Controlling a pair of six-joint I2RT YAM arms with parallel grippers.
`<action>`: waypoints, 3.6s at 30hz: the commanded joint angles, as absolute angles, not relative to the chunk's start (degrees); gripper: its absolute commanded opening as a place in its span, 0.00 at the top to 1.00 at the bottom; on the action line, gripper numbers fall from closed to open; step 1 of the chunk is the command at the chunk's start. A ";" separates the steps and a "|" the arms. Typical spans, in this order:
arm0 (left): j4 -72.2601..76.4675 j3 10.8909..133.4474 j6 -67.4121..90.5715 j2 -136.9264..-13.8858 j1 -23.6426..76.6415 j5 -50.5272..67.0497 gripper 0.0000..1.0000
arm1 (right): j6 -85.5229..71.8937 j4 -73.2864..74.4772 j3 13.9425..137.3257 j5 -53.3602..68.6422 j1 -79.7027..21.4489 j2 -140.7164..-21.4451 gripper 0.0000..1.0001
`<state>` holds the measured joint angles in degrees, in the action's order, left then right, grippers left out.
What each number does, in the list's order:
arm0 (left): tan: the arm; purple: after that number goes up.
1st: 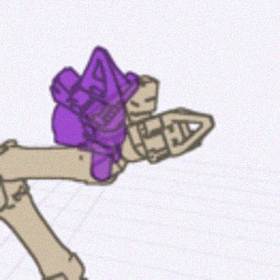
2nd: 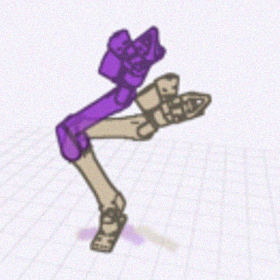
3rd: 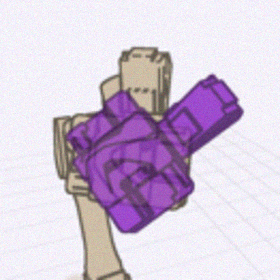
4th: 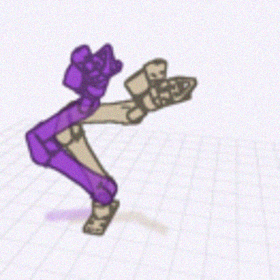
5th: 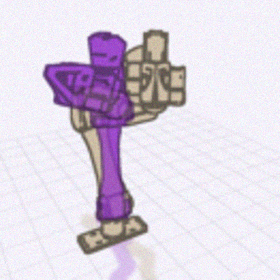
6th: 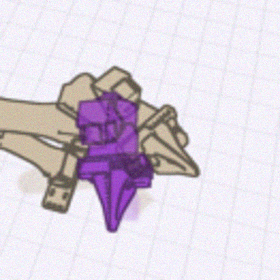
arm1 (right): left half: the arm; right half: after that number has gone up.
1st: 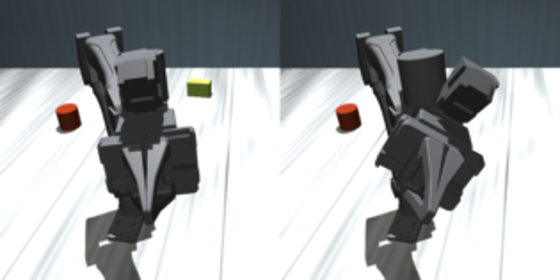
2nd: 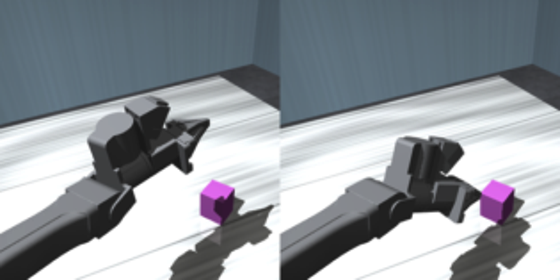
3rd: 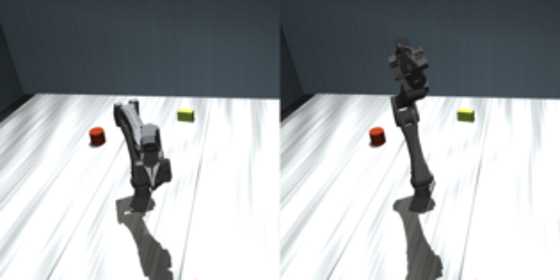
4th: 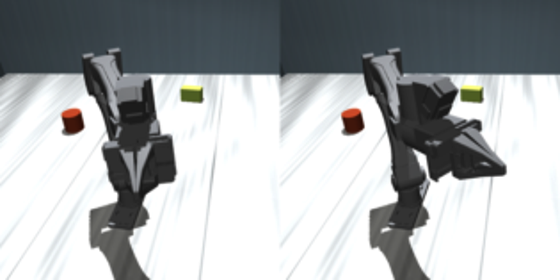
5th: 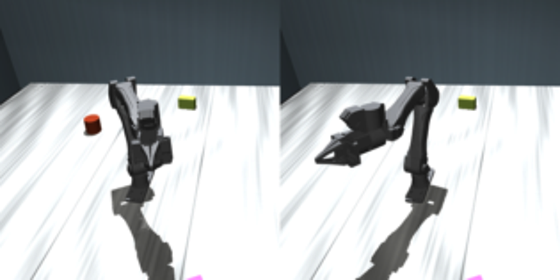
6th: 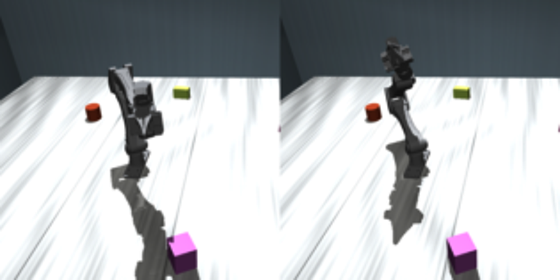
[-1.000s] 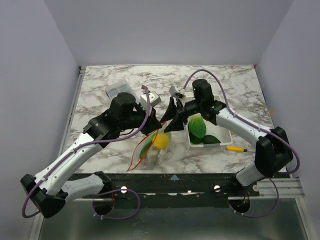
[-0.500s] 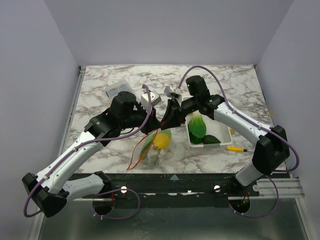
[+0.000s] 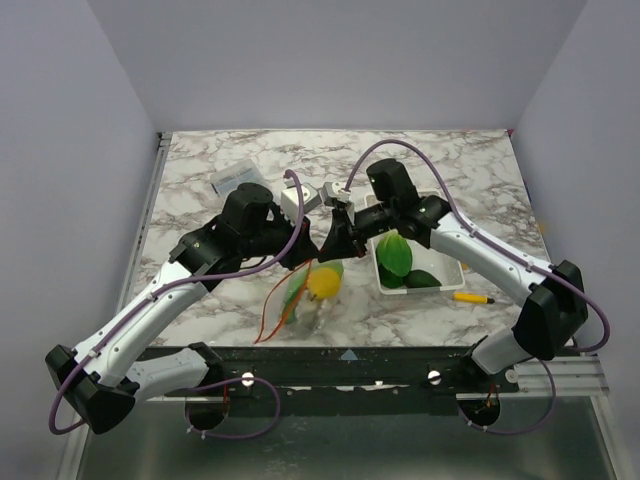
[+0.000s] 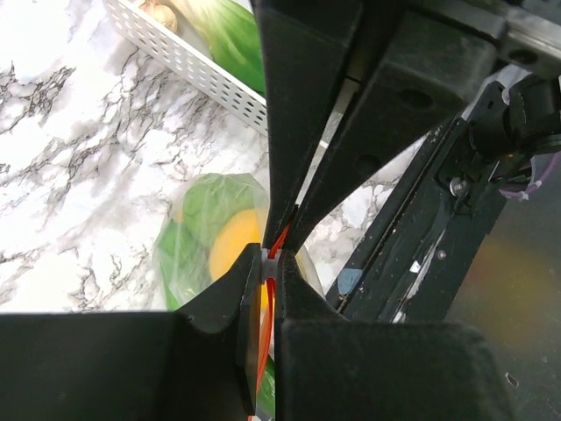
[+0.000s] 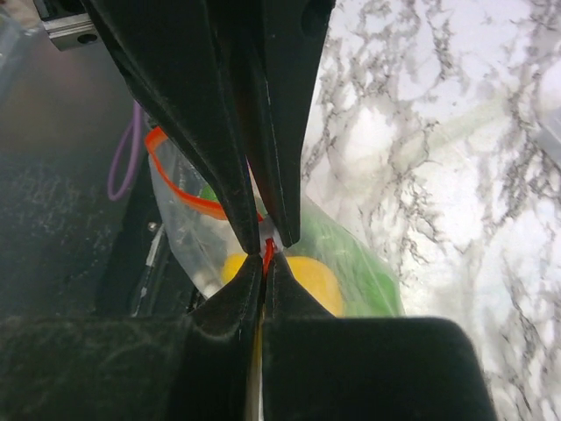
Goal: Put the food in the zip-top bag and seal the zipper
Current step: Zip the zipper food storage bag at the center of the board, then place the zipper food storage bag at the center of the board.
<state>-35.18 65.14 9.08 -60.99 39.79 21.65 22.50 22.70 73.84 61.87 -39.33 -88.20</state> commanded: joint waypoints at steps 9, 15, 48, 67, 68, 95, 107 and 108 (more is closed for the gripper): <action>-35.18 67.13 8.90 -61.47 40.40 25.45 1.00 | 13.11 6.17 68.04 40.90 -41.21 -80.93 1.00; -36.98 65.92 8.44 -60.37 40.34 24.71 1.00 | 10.94 1.59 64.71 35.55 -41.20 -79.44 1.00; -47.48 54.34 10.44 -42.45 40.18 14.85 1.00 | -3.48 -14.55 65.13 16.31 -36.57 -87.35 1.00; -54.17 57.16 11.27 -39.48 40.16 8.22 0.99 | -4.72 -15.44 71.71 18.82 -34.80 -94.59 1.00; -54.51 57.69 11.49 -39.99 40.15 7.21 0.93 | -4.25 -14.93 71.24 19.67 -34.85 -94.01 1.00; -45.16 68.03 8.99 -35.78 40.16 -6.20 0.39 | -17.22 12.67 66.55 34.33 -44.21 -67.68 1.00; -43.67 68.60 9.57 -34.58 40.07 -6.34 0.32 | -27.92 9.95 63.97 18.55 -44.16 -77.79 1.00; -43.79 68.59 9.50 -34.50 40.04 -6.26 0.31 | -28.55 8.77 63.54 16.29 -44.14 -79.13 1.00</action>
<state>-44.84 67.07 9.28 -34.46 39.88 -5.67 -23.86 11.81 65.39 28.40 -44.25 -74.72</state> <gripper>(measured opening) 0.665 0.006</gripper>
